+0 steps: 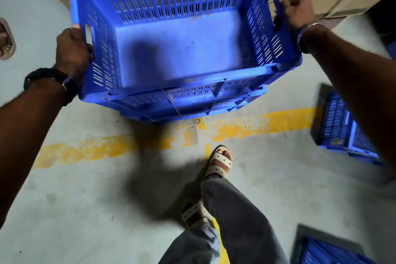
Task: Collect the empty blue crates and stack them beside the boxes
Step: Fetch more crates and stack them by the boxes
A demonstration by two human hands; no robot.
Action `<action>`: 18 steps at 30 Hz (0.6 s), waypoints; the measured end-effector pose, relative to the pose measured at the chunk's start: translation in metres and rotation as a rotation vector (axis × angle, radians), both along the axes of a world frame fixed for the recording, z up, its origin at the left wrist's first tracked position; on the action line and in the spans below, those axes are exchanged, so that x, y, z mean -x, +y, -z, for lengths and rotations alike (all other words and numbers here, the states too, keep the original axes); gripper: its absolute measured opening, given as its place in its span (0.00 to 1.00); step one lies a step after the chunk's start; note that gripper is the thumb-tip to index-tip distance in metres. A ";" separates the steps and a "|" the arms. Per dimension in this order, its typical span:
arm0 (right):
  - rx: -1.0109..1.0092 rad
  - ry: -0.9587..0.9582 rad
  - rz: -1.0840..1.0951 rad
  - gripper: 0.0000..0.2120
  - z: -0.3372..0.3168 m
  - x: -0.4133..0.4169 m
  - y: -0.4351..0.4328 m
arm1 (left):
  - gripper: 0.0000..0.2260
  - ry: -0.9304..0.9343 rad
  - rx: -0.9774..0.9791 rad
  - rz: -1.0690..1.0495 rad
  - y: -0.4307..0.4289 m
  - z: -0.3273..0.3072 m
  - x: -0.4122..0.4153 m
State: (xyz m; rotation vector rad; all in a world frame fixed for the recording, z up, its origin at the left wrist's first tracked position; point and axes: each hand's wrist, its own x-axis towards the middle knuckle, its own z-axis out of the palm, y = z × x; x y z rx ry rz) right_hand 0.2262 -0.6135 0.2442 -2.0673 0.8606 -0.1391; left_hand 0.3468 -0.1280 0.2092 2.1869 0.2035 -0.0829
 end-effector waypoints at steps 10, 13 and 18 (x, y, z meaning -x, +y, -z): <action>-0.031 -0.015 -0.006 0.15 0.000 0.010 0.010 | 0.17 -0.006 -0.271 0.015 -0.009 -0.007 0.018; -0.038 -0.019 0.003 0.16 0.000 0.009 0.010 | 0.17 -0.037 -0.281 0.025 -0.010 -0.007 0.017; -0.068 -0.062 0.009 0.13 0.002 0.013 0.014 | 0.18 -0.018 -0.212 0.011 0.000 0.000 0.015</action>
